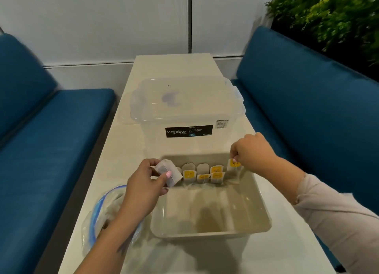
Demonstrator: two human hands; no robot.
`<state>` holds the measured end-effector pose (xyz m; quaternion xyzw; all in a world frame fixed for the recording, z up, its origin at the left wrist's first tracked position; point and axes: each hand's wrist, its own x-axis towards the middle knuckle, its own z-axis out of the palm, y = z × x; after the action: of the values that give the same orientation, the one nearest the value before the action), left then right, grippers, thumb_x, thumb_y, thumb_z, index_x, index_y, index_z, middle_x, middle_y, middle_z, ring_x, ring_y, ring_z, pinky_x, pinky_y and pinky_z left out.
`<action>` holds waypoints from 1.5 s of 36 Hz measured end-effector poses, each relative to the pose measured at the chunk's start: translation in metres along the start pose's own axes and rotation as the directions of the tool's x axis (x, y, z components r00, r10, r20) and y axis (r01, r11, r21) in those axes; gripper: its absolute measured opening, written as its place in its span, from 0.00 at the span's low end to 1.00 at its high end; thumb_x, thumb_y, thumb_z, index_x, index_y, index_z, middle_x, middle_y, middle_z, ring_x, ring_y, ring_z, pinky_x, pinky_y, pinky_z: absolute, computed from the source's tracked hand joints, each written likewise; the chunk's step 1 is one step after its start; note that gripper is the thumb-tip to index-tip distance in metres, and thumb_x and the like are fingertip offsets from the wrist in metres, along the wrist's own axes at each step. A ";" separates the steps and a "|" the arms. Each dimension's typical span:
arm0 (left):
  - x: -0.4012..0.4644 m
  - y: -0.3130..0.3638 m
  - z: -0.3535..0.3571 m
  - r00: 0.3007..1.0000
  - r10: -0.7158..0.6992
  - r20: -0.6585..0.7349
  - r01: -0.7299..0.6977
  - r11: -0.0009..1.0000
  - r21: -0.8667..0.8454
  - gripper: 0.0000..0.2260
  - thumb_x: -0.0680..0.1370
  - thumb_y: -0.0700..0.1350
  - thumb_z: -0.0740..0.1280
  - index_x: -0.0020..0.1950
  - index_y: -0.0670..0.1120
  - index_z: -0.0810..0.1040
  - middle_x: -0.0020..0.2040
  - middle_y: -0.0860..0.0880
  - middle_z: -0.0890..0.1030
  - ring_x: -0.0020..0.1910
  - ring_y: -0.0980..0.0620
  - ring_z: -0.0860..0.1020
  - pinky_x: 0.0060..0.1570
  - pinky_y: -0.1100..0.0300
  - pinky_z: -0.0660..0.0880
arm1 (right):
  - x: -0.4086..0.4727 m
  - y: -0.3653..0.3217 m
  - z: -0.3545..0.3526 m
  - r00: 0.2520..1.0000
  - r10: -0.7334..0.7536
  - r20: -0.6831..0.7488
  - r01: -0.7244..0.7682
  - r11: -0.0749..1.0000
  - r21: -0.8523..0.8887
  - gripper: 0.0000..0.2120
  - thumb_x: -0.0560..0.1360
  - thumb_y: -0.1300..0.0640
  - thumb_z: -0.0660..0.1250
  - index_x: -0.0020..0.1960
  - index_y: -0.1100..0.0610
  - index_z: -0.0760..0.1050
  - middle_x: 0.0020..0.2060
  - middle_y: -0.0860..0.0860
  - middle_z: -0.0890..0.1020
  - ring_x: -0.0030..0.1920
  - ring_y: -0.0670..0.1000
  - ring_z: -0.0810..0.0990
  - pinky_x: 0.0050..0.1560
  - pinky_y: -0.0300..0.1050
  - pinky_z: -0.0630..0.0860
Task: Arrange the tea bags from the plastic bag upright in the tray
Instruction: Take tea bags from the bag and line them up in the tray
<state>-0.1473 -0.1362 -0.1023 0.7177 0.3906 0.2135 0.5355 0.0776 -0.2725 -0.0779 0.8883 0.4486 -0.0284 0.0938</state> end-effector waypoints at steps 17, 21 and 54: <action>-0.003 0.001 0.006 1.000 -0.024 -0.008 0.024 1.000 0.011 0.11 0.76 0.42 0.69 0.55 0.49 0.72 0.48 0.46 0.79 0.40 0.49 0.82 0.38 0.58 0.81 | 0.002 -0.015 0.024 0.998 -0.053 0.043 0.059 0.986 -0.154 0.10 0.78 0.59 0.60 0.54 0.51 0.78 0.49 0.51 0.78 0.49 0.53 0.72 0.47 0.41 0.61; -0.005 0.001 0.006 1.000 -0.024 -0.002 0.024 1.000 0.014 0.11 0.76 0.42 0.69 0.55 0.49 0.72 0.47 0.47 0.79 0.40 0.48 0.82 0.41 0.56 0.81 | 0.003 -0.015 0.029 0.998 -0.056 0.037 0.062 0.985 -0.162 0.10 0.77 0.60 0.61 0.54 0.51 0.78 0.40 0.50 0.73 0.44 0.52 0.67 0.47 0.41 0.60; -0.009 0.025 0.026 0.884 -0.073 0.462 0.240 0.918 -0.315 0.12 0.75 0.39 0.67 0.57 0.43 0.73 0.39 0.47 0.82 0.33 0.57 0.79 0.31 0.64 0.77 | -0.025 -0.014 -0.020 0.993 -0.102 -0.064 0.112 0.597 0.795 0.11 0.75 0.59 0.69 0.51 0.43 0.80 0.45 0.43 0.81 0.44 0.40 0.77 0.50 0.37 0.71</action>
<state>-0.1256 -0.1620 -0.0868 0.6012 0.2707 0.0691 0.7487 0.0505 -0.2804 -0.0565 0.8088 0.4418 -0.2254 -0.3159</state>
